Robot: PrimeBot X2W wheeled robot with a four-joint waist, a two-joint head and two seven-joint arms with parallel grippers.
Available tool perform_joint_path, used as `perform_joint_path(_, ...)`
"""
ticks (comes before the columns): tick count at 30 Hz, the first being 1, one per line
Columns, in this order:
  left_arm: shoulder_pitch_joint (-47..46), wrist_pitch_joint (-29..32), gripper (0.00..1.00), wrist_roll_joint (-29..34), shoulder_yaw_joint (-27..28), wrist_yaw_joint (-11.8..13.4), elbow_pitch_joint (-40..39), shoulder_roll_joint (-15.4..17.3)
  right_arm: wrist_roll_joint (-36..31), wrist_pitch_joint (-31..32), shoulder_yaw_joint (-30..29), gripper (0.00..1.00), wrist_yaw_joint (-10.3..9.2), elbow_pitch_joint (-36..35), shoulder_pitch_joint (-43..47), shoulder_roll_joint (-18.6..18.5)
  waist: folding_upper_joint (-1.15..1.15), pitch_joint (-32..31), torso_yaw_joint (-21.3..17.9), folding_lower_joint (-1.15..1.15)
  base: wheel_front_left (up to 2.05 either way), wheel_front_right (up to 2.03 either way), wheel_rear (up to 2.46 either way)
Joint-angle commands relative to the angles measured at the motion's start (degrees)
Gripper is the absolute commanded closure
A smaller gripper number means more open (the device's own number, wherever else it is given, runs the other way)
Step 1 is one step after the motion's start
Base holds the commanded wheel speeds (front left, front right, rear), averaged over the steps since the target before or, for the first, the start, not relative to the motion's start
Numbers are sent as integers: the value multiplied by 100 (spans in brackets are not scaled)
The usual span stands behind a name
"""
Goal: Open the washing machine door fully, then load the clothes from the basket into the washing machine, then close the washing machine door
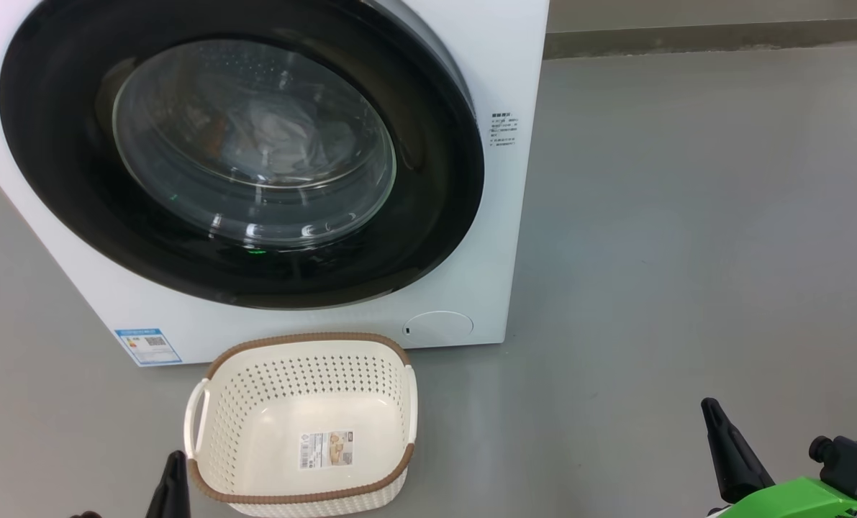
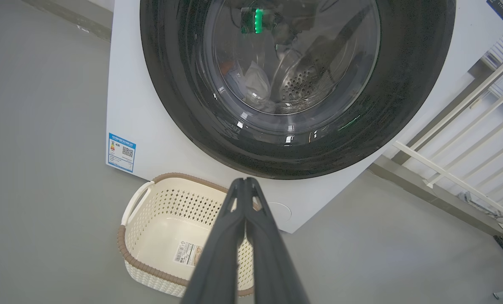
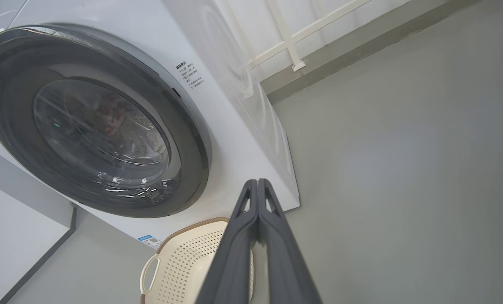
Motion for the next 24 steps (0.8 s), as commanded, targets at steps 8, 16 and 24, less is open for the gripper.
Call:
perform_joint_path(8,-335,137,100,-595,193,-87,-60,44,628,70,12,100,1,-31,-319,-46,0,7,-21,-1,0,0,0)
perform_joint_path(16,-412,265,100,-1091,272,-124,-14,31,1150,129,6,100,1,56,-382,-50,0,14,-41,-1,0,0,0)
perform_joint_path(24,-499,410,100,-1651,362,-165,37,17,1740,197,0,100,1,156,-454,-55,0,22,-63,-1,0,0,0)
